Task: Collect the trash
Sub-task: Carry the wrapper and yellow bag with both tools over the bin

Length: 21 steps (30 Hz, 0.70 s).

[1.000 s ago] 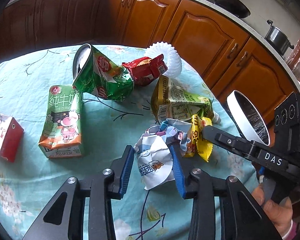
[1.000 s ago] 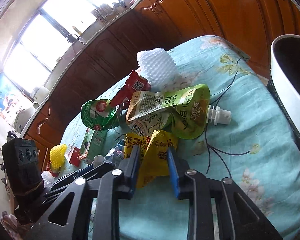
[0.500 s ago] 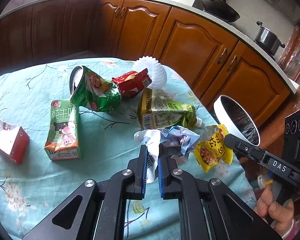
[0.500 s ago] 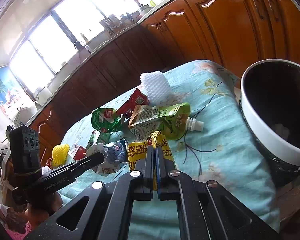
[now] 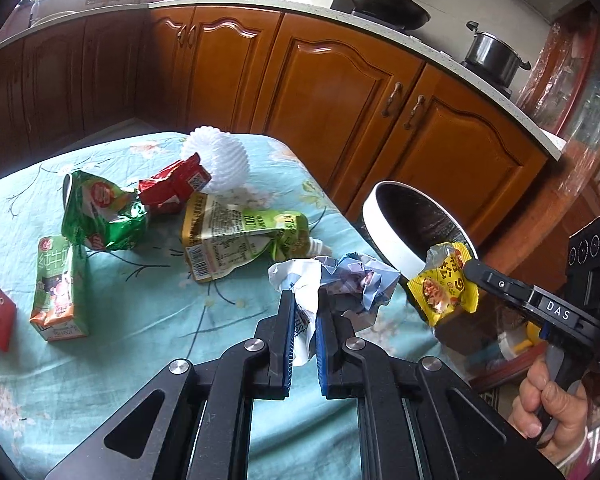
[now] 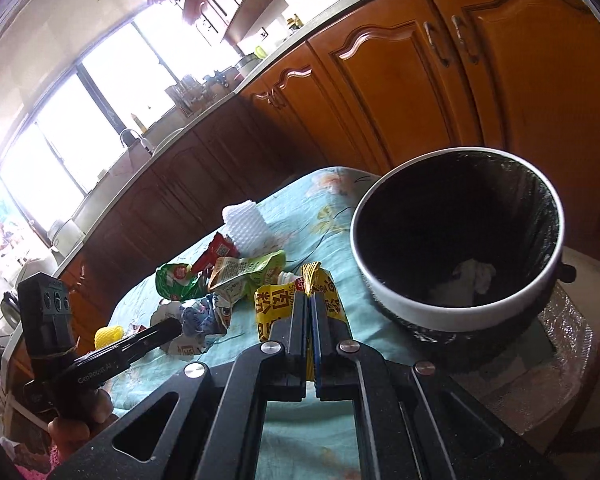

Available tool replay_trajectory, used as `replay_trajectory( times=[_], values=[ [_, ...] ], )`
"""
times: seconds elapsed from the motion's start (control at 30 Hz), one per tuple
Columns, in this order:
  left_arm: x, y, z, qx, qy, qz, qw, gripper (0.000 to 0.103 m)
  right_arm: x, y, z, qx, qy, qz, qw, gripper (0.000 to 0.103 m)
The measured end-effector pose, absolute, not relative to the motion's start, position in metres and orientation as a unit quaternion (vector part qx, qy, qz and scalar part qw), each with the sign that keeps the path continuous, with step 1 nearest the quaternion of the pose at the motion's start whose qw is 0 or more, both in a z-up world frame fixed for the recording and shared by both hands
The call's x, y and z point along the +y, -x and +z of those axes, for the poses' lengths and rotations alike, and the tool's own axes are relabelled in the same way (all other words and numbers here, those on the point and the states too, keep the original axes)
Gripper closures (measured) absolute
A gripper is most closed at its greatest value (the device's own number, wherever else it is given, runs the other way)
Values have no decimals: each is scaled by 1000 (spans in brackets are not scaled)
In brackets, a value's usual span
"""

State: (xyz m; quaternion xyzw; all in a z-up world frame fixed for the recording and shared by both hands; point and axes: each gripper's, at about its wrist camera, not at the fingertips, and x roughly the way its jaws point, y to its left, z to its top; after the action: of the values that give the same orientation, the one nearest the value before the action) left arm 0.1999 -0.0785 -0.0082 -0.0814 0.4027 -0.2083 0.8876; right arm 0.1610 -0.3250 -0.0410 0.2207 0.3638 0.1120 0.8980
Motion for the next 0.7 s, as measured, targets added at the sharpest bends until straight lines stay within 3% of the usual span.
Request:
replay_trajectory(
  times=[0.7],
  values=[
    [-162,-231,0,396,37,-259,880,95,-396,-153,-30,332,-225,48,915,101]
  ],
)
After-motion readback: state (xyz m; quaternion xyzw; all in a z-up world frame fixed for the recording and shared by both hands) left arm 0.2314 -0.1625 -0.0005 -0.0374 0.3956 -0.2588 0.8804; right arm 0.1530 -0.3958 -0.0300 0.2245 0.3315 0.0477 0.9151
